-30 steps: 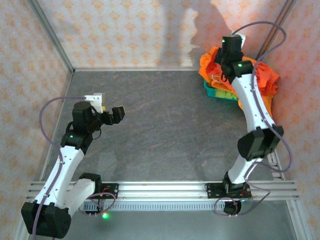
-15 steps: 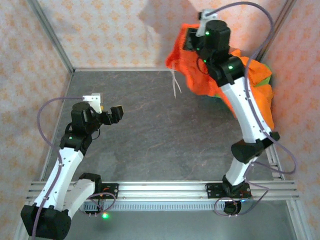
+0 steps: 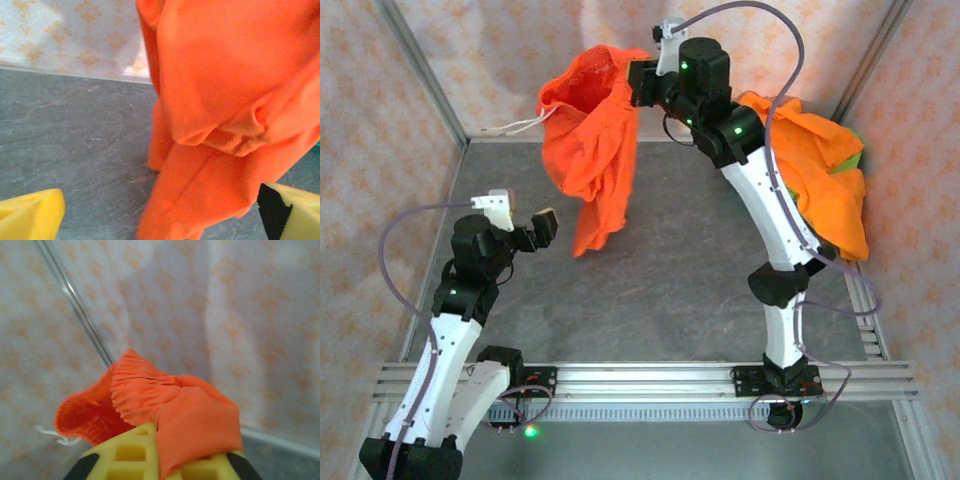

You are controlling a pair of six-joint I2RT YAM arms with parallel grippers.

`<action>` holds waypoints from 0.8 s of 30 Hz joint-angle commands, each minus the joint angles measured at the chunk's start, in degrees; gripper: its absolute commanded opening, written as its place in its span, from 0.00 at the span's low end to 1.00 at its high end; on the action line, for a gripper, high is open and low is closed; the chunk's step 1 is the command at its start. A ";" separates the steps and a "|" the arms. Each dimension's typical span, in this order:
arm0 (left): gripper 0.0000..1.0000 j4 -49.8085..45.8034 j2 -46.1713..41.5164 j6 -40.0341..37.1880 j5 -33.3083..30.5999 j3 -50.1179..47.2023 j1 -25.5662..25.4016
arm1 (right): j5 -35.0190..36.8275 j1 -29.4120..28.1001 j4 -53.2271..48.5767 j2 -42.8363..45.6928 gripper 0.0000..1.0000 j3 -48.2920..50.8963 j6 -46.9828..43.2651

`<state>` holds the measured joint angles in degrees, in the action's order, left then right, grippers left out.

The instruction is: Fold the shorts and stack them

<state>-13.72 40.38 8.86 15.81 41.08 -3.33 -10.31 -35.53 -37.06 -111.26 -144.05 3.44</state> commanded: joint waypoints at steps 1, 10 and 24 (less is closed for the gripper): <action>1.00 1.97 -1.89 -1.33 -2.00 -1.04 -0.05 | 2.64 2.69 -1.39 7.77 0.30 13.00 0.15; 1.00 1.60 1.97 6.60 -1.35 1.23 -0.09 | 6.24 6.87 12.30 32.84 0.91 59.93 -5.85; 0.97 -5.18 15.66 14.21 4.89 7.09 -0.09 | 3.80 -2.71 6.90 14.24 0.85 56.20 -0.48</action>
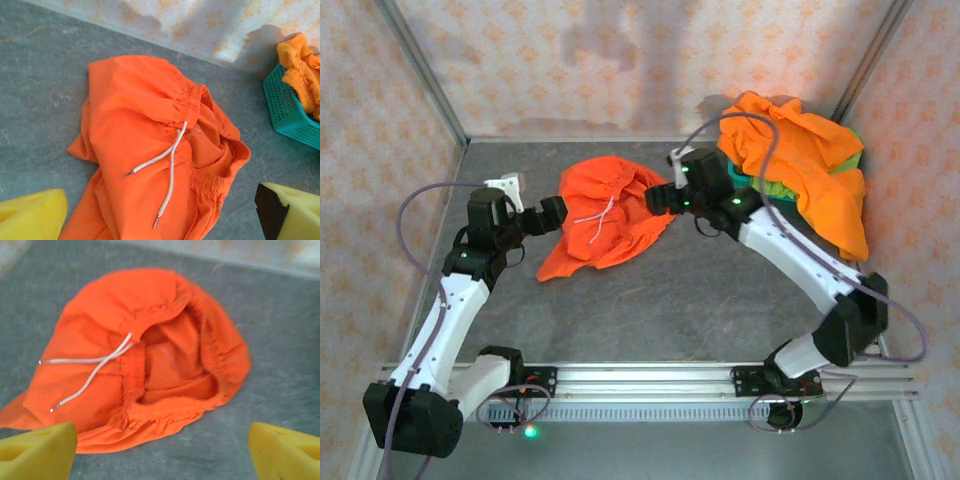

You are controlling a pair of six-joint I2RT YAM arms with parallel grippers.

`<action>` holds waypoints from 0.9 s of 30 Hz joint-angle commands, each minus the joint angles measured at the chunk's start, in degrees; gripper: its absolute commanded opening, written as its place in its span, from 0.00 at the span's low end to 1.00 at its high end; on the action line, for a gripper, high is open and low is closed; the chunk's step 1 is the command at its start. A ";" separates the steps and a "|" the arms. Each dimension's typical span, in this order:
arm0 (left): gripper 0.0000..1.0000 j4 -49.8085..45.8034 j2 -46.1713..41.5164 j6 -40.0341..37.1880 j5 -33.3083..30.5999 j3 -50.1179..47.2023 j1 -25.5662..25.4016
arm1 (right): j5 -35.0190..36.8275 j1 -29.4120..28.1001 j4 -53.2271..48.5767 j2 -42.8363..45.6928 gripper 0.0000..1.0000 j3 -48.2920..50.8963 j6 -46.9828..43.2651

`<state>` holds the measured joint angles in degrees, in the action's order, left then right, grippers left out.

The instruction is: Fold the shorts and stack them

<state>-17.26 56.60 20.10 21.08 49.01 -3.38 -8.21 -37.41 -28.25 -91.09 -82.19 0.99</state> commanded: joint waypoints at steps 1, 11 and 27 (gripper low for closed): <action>0.97 -1.68 -0.76 3.54 -0.83 -1.43 -0.05 | 2.77 -1.27 -3.30 -8.62 0.84 -7.96 1.99; 0.98 -0.14 -4.22 8.63 -3.49 -8.64 -0.01 | 9.96 -3.99 -15.04 -29.30 0.76 -24.13 6.37; 0.96 -4.36 7.89 17.79 -6.18 -8.72 -0.15 | 0.67 -4.16 -19.03 -35.85 0.40 -21.97 6.43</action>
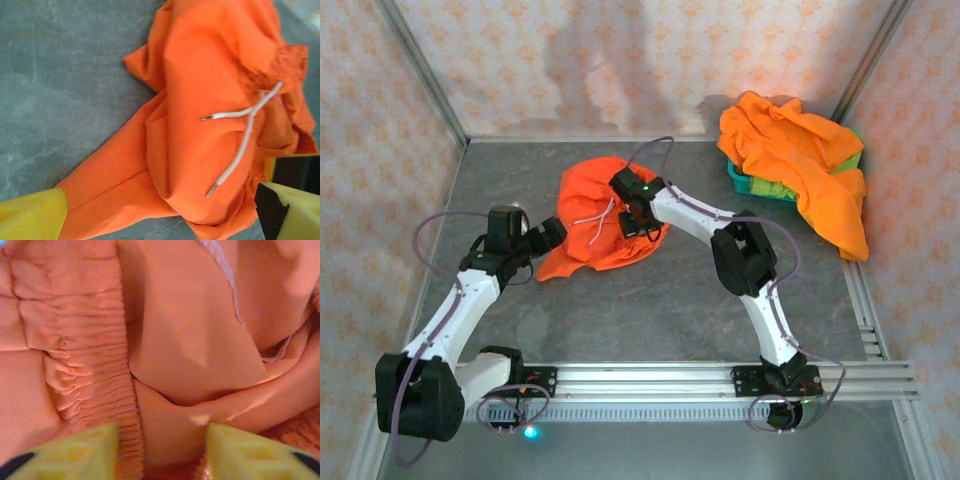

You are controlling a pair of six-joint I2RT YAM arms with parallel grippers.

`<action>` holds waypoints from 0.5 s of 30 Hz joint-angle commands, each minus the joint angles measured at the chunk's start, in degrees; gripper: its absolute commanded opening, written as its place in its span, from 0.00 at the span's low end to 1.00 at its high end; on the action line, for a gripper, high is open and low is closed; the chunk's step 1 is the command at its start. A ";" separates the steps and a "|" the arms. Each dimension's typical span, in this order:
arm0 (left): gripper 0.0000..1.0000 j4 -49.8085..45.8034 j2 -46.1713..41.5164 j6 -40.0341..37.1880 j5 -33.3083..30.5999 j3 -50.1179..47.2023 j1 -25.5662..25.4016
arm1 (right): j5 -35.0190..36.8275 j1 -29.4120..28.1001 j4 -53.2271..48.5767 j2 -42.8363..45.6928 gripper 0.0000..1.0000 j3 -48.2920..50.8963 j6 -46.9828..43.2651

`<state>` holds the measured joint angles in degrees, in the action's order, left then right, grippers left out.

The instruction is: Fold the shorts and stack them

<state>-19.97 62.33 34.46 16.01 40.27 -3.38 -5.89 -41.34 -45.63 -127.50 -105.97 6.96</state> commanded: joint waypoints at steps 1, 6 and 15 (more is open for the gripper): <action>0.95 -1.30 3.16 3.95 -0.52 0.14 -0.19 | -1.74 -0.23 -1.57 0.79 0.33 1.90 0.50; 0.90 0.92 10.20 5.00 1.58 2.36 -1.76 | -1.31 -0.23 -0.55 3.16 0.07 2.16 0.65; 0.79 6.39 22.46 7.07 3.91 8.73 -5.57 | -3.43 0.12 8.74 13.22 0.00 9.26 2.65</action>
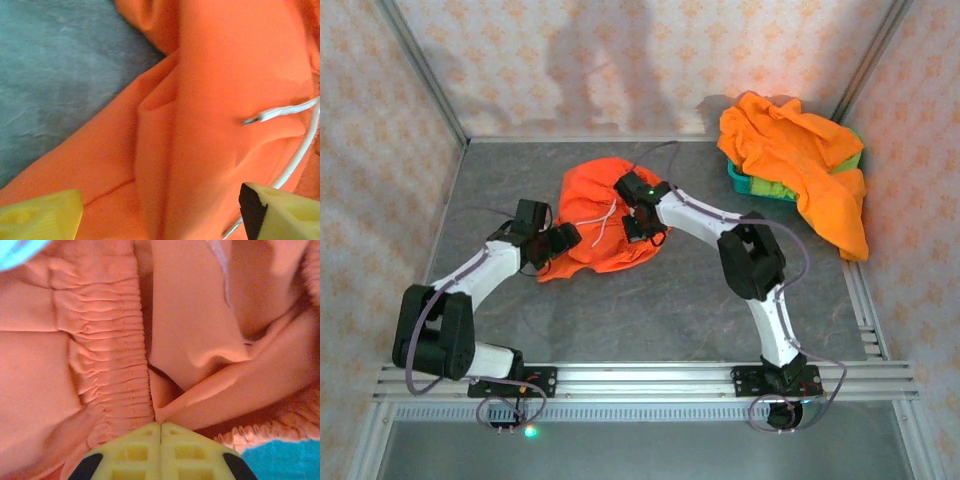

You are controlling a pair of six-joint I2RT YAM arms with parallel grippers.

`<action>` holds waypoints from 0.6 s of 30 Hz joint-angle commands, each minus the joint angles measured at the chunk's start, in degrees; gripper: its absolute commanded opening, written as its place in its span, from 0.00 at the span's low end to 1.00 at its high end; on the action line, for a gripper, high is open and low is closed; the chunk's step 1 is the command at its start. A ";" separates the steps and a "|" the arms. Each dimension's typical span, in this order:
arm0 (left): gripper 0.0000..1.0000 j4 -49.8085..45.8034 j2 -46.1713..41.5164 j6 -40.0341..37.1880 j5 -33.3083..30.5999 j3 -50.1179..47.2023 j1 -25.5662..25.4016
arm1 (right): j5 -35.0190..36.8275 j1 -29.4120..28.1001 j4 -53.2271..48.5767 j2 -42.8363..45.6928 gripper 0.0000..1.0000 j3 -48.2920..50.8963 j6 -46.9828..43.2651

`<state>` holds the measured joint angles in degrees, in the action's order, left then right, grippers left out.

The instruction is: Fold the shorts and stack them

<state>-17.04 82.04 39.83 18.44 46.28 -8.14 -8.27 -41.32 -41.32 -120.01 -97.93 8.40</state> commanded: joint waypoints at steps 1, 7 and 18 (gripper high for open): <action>0.77 3.86 4.05 1.81 1.83 3.35 -1.09 | -1.23 0.10 4.87 6.49 0.00 1.69 1.19; 0.36 5.16 10.59 1.85 3.63 6.08 -1.91 | -1.06 0.19 6.51 10.02 0.00 4.40 1.23; 0.00 -6.95 5.66 -8.59 -0.88 22.75 -2.25 | -1.00 3.20 15.02 20.79 0.00 13.74 3.81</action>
<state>-19.84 92.09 36.05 20.03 63.83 -9.78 -9.69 -39.99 -30.57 -103.88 -85.25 10.48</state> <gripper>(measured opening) 0.046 0.046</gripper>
